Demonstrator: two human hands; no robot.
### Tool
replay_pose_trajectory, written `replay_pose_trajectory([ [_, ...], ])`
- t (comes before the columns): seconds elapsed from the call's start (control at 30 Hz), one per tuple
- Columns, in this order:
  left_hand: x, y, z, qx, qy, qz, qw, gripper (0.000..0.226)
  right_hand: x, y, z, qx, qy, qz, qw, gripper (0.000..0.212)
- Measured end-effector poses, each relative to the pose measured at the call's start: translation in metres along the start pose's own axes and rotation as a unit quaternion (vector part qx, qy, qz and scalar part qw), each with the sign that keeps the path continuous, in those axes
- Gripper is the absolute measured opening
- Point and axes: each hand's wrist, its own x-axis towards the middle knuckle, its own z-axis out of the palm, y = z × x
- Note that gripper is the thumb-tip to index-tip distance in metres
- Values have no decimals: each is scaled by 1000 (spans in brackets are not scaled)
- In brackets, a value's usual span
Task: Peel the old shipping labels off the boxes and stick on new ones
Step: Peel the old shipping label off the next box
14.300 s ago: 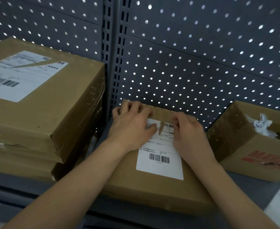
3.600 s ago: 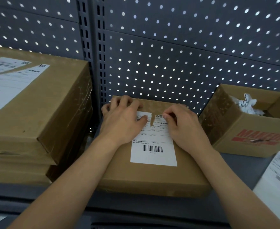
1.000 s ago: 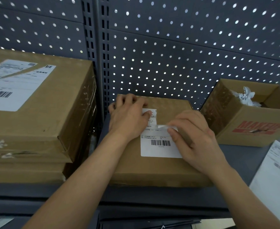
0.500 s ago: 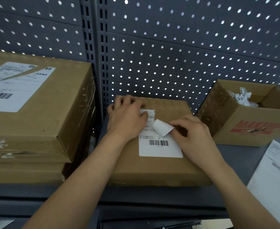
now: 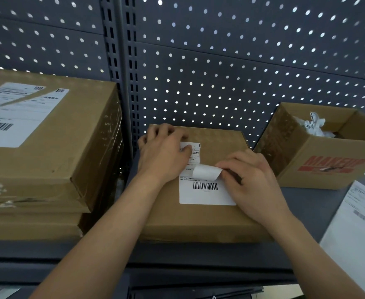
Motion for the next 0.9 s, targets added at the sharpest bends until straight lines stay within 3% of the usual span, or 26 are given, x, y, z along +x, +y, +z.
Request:
replay_pose_trajectory([
  [0.43, 1, 0, -1, -5, -1, -6, 1000, 35, -2, -1, -5, -18, 33, -114, 993, 14],
  [0.9, 0, 0, -4, -27, -4, -7, 1000, 35, -6, -6, -7, -4, 41, -176, 984, 10],
])
